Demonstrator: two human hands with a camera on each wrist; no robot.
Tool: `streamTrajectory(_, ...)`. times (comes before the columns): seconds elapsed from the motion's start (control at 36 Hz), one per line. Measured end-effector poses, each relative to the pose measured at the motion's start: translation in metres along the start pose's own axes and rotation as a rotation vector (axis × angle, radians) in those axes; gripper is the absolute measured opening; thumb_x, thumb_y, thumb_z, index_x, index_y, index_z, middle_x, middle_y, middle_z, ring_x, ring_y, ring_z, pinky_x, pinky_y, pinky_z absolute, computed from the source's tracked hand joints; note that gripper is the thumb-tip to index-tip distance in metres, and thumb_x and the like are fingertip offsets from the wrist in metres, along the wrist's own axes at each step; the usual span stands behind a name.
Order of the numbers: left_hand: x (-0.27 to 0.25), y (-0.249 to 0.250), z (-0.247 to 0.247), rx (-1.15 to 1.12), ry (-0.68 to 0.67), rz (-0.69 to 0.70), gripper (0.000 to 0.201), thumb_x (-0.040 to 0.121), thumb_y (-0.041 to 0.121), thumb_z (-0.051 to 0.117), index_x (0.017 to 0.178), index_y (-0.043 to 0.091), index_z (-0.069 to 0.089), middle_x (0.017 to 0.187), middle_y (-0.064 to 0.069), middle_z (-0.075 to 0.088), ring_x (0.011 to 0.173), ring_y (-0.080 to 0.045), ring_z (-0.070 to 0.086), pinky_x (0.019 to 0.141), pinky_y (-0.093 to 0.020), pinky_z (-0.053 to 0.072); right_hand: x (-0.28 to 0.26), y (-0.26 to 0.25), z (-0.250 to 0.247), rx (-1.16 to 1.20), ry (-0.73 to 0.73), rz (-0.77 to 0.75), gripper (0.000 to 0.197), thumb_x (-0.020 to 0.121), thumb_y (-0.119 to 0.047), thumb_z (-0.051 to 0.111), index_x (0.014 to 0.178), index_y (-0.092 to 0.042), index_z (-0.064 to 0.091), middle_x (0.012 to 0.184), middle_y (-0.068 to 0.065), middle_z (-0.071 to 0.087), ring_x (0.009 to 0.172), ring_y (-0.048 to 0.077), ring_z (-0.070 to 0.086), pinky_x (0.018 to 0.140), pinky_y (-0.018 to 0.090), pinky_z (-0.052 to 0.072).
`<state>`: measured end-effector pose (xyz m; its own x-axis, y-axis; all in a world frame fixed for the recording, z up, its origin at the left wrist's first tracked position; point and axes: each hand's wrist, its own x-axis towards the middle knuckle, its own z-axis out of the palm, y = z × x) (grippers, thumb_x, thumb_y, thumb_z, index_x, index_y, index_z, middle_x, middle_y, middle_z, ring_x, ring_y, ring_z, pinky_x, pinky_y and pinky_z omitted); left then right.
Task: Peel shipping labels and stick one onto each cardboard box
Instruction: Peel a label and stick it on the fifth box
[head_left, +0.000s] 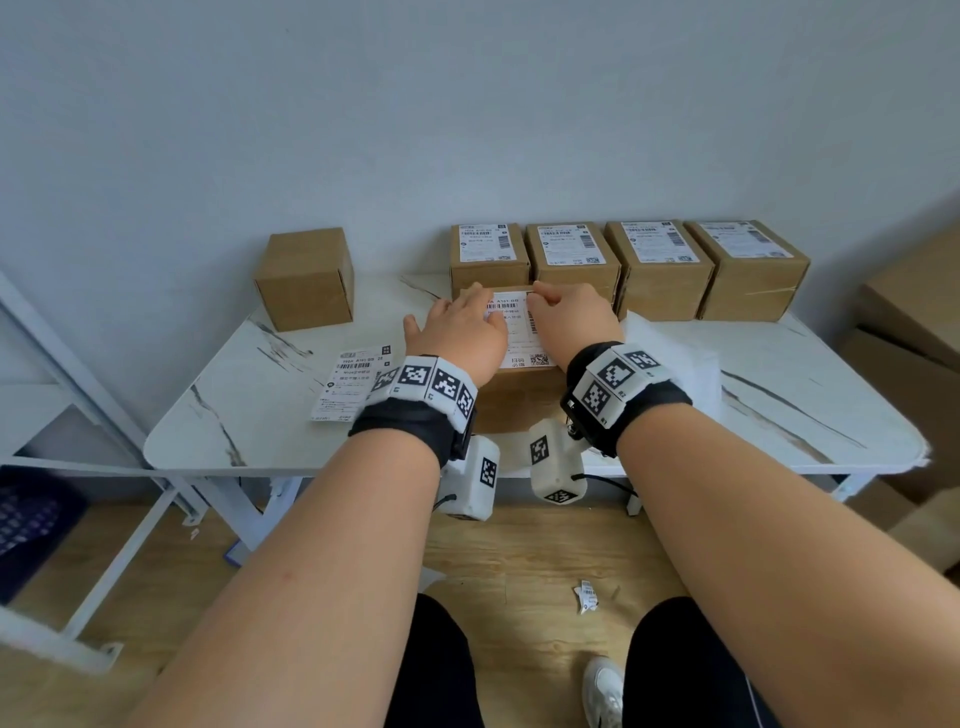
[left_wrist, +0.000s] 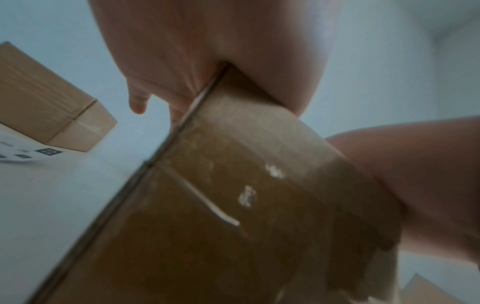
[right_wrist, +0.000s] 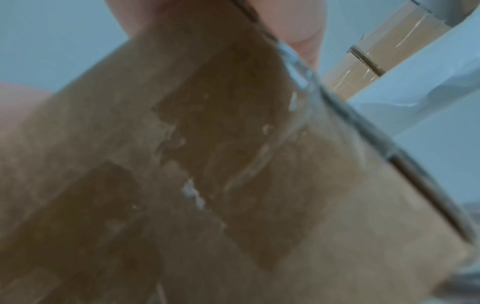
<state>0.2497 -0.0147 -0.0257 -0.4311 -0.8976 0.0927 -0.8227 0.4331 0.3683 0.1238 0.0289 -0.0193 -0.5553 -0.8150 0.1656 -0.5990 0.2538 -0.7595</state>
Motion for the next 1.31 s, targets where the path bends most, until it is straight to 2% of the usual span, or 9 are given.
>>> streamTrajectory(0.17, -0.001, 0.002, -0.002, -0.012, -0.035, -0.036, 0.051, 0.100, 0.037, 0.016, 0.150, 0.032, 0.016, 0.159, 0.015, 0.006, 0.146, -0.020, 0.015, 0.116, -0.058, 0.000, -0.006, 0.002, -0.007, -0.125, -0.034, -0.052, 0.032, 0.098, -0.036, 0.042, 0.120, -0.032, 0.065, 0.086, -0.004, 0.065, 0.076, 0.015, 0.060, 0.064, 0.027, 0.050)
streamTrajectory(0.28, -0.002, 0.004, -0.003, -0.016, -0.045, -0.048, 0.050, 0.101, 0.036, 0.016, 0.151, 0.032, 0.015, 0.159, 0.016, 0.005, 0.145, -0.020, 0.019, 0.116, -0.057, 0.000, -0.009, 0.002, -0.008, -0.241, -0.067, -0.107, 0.035, 0.097, -0.041, 0.037, 0.117, -0.036, 0.065, 0.099, 0.004, 0.065, 0.090, 0.023, 0.061, 0.075, 0.035, 0.053)
streamTrajectory(0.44, 0.002, 0.006, -0.003, -0.027, -0.067, -0.080, 0.048, 0.102, 0.034, 0.016, 0.150, 0.034, 0.015, 0.159, 0.018, 0.003, 0.142, -0.021, 0.027, 0.116, -0.058, 0.002, -0.022, 0.003, -0.015, -0.307, -0.086, -0.117, 0.040, 0.096, -0.045, 0.038, 0.098, -0.024, 0.071, 0.083, 0.005, 0.064, 0.075, 0.022, 0.060, 0.060, 0.029, 0.045)
streamTrajectory(0.64, 0.006, 0.005, -0.003, -0.049, -0.089, -0.108, 0.049, 0.103, 0.034, 0.015, 0.151, 0.034, 0.011, 0.159, 0.019, 0.000, 0.143, -0.021, 0.025, 0.116, -0.057, 0.004, -0.045, 0.007, -0.029, -0.311, -0.139, -0.167, 0.034, 0.098, -0.045, 0.039, 0.108, -0.032, 0.069, 0.079, 0.002, 0.064, 0.075, 0.021, 0.061, 0.060, 0.028, 0.046)
streamTrajectory(0.81, 0.007, 0.007, -0.001, -0.059, -0.050, -0.112, 0.050, 0.102, 0.034, 0.014, 0.152, 0.030, 0.012, 0.160, 0.015, 0.002, 0.144, -0.021, 0.022, 0.115, -0.050, 0.021, -0.059, 0.011, -0.031, -0.208, -0.161, -0.170, 0.034, 0.096, -0.043, 0.043, 0.121, -0.034, 0.064, 0.096, 0.002, 0.070, 0.083, 0.020, 0.064, 0.076, 0.039, 0.056)
streamTrajectory(0.92, -0.001, 0.006, -0.001, 0.095, 0.083, -0.066, 0.045, 0.099, 0.021, 0.025, 0.143, 0.023, 0.036, 0.156, 0.004, 0.026, 0.132, -0.024, 0.041, 0.101, -0.045, 0.041, -0.062, 0.016, -0.026, -0.155, -0.200, -0.165, 0.041, 0.098, -0.044, 0.040, 0.137, -0.038, 0.050, 0.118, -0.001, 0.067, 0.095, 0.019, 0.063, 0.085, 0.039, 0.054)
streamTrajectory(1.0, -0.016, 0.011, -0.002, 0.118, 0.262, -0.086, 0.032, 0.096, 0.015, 0.030, 0.108, 0.017, 0.059, 0.118, -0.005, 0.062, 0.100, -0.026, 0.059, 0.073, -0.036, 0.044, -0.063, 0.015, -0.020, -0.141, -0.212, -0.146, 0.043, 0.099, -0.043, 0.035, 0.141, -0.038, 0.044, 0.133, 0.001, 0.059, 0.109, 0.022, 0.060, 0.095, 0.042, 0.050)
streamTrajectory(1.14, -0.020, 0.004, 0.005, 0.002, 0.149, -0.037, 0.045, 0.099, 0.024, 0.026, 0.142, 0.017, 0.036, 0.155, 0.004, 0.026, 0.124, -0.027, 0.048, 0.097, -0.041, 0.042, -0.064, 0.013, -0.016, -0.170, -0.203, -0.129, 0.044, 0.102, -0.039, 0.029, 0.145, -0.035, 0.038, 0.136, 0.010, 0.054, 0.114, 0.025, 0.057, 0.098, 0.043, 0.048)
streamTrajectory(1.31, -0.038, 0.000, 0.007, -0.085, 0.031, -0.007, 0.053, 0.103, 0.035, 0.017, 0.152, 0.017, 0.011, 0.161, 0.002, 0.001, 0.135, -0.026, 0.039, 0.105, -0.042, 0.037, -0.065, 0.010, -0.019, -0.155, -0.208, -0.112, 0.044, 0.101, -0.039, 0.030, 0.144, -0.036, 0.040, 0.132, 0.008, 0.057, 0.112, 0.024, 0.058, 0.098, 0.043, 0.047)
